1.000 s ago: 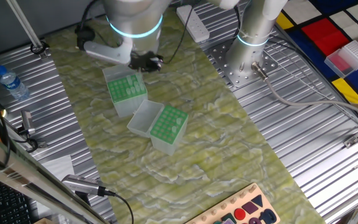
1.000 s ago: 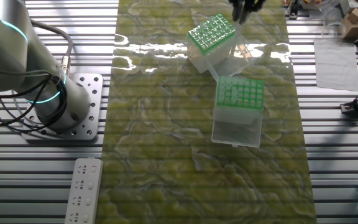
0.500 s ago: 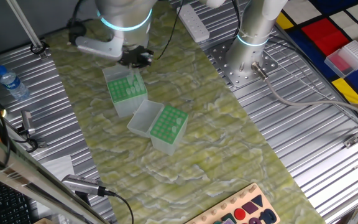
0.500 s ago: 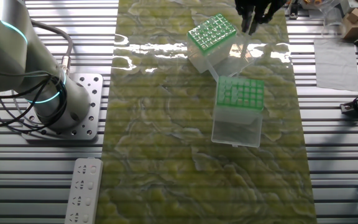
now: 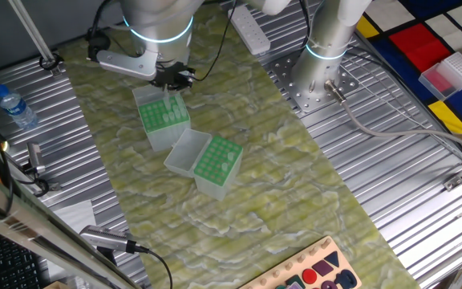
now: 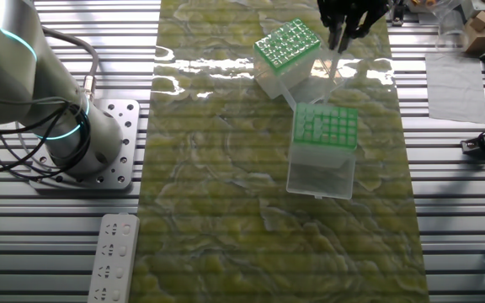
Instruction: Transfer all large pipette tips from one holder to another
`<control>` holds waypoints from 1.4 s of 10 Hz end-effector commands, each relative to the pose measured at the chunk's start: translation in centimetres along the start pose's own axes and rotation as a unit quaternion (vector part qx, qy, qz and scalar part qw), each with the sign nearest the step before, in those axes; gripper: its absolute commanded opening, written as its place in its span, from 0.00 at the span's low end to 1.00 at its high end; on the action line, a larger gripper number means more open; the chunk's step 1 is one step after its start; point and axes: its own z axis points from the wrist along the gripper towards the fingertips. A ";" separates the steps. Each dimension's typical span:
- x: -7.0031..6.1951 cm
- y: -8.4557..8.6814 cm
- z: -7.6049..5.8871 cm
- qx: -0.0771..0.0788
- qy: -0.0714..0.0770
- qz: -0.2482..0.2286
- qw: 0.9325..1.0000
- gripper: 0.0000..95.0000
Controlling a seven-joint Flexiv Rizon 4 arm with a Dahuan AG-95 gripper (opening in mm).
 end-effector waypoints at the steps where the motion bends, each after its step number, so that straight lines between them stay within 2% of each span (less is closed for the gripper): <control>1: -0.2 -0.2 0.4 -0.002 -0.003 0.004 1.000 0.00; 5: 0.2 -0.1 1.0 -0.004 -0.008 0.010 1.000 0.00; 9: 1.1 0.2 2.2 -0.010 -0.022 0.015 1.000 0.00; 14: 0.9 0.4 2.6 -0.012 -0.029 0.019 0.999 0.00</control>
